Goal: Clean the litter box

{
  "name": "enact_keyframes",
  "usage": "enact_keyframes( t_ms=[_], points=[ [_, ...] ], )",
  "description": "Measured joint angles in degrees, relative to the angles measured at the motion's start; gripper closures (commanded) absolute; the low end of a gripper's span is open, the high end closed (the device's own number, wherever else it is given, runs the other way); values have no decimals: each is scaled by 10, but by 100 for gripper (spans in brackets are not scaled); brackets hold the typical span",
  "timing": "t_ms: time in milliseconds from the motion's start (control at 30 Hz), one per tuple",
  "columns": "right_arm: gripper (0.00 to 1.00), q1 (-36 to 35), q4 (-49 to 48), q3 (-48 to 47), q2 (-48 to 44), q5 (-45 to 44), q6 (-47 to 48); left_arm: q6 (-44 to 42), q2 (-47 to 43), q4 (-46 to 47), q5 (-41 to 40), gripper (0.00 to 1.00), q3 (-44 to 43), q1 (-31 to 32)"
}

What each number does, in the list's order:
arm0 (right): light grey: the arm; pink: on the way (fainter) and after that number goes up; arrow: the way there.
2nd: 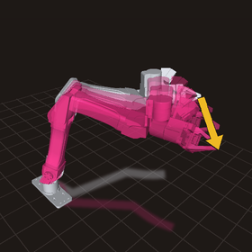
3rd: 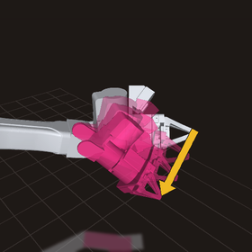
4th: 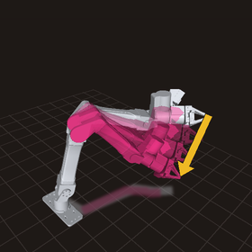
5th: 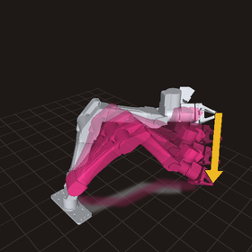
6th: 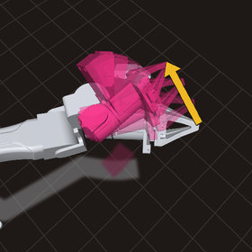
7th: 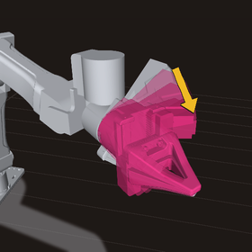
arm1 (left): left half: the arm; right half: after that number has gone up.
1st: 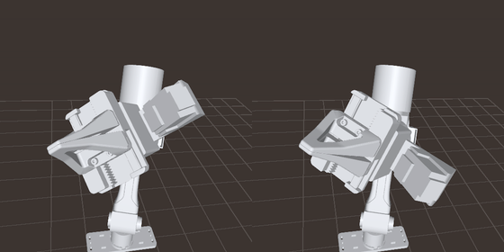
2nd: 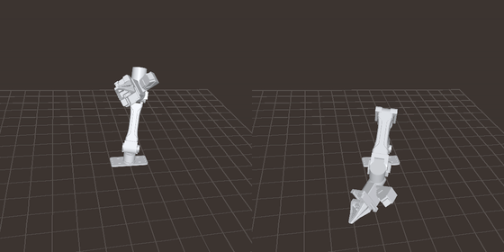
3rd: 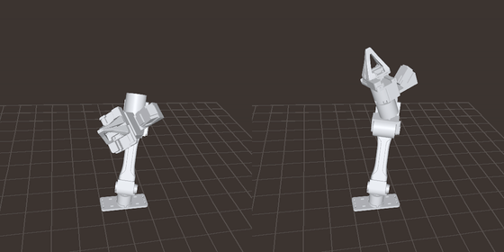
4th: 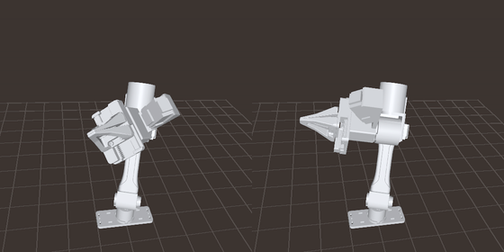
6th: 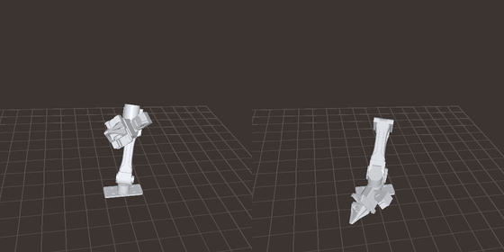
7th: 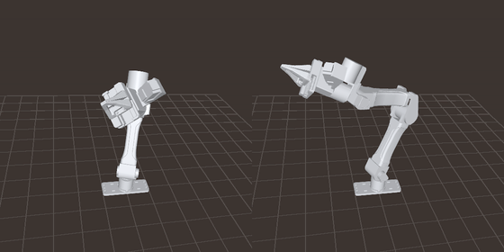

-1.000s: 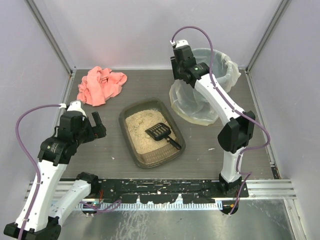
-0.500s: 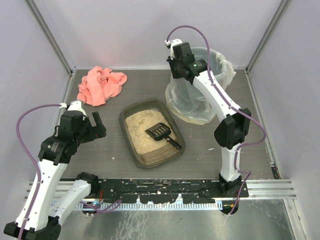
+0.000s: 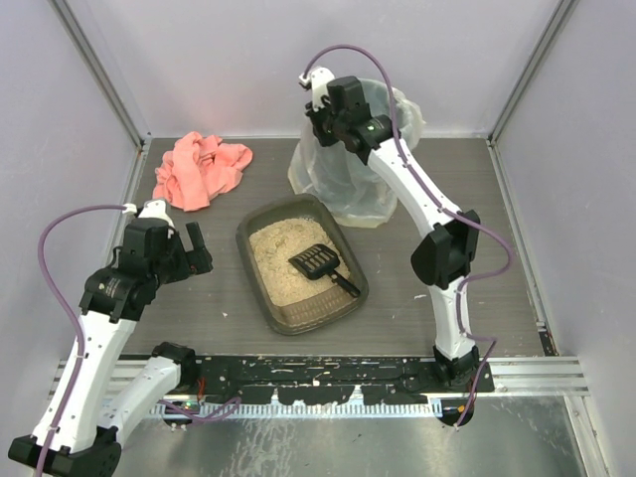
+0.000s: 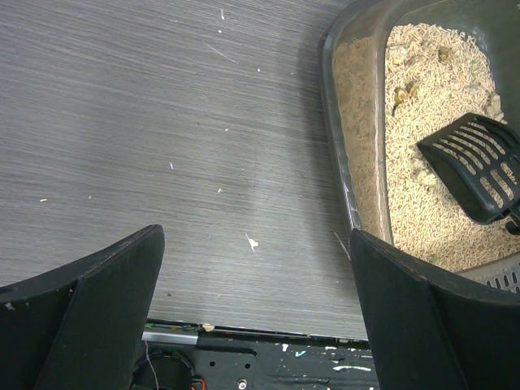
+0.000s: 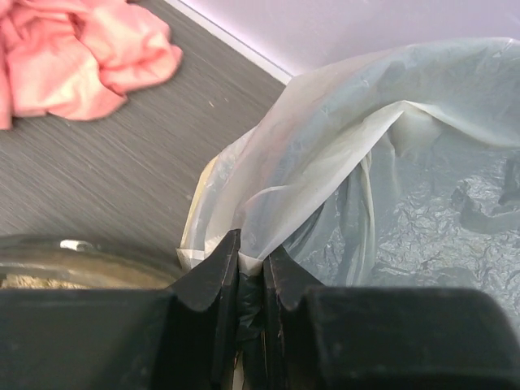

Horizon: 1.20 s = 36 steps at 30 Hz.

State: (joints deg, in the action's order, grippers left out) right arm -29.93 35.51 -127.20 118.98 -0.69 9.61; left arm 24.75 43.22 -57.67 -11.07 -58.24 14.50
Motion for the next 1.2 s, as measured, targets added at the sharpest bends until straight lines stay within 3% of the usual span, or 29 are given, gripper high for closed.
enact_keyframes(
  t_ms=[200, 467, 733, 767, 833, 967, 1100, 1200],
  points=[
    [99, -33, -19, -84, 77, 42, 39, 0, 1, 0, 0, 2, 0, 0],
    [99, -122, -26, -86, 97, 63, 108, 0, 5, 0, -1, 2, 0, 0],
    [97, -146, -31, -106, 97, 153, 116, 0, 4, 0, -3, 2, 0, 0],
    [91, -144, -30, -110, 97, 162, 116, 0, 4, 0, -2, 2, 0, 0],
    [66, -142, -29, -112, 97, 172, 116, 0, 4, 0, -2, 2, 0, 0],
    [45, -139, -29, -114, 97, 171, 116, 0, 6, 0, -2, 2, 0, 0],
    [29, -138, -30, -115, 97, 163, 112, 0, 6, 0, -3, 2, 0, 0],
    [27, -138, -40, -110, 92, 150, 104, 0, 6, 0, -3, 2, 0, 0]
  ],
)
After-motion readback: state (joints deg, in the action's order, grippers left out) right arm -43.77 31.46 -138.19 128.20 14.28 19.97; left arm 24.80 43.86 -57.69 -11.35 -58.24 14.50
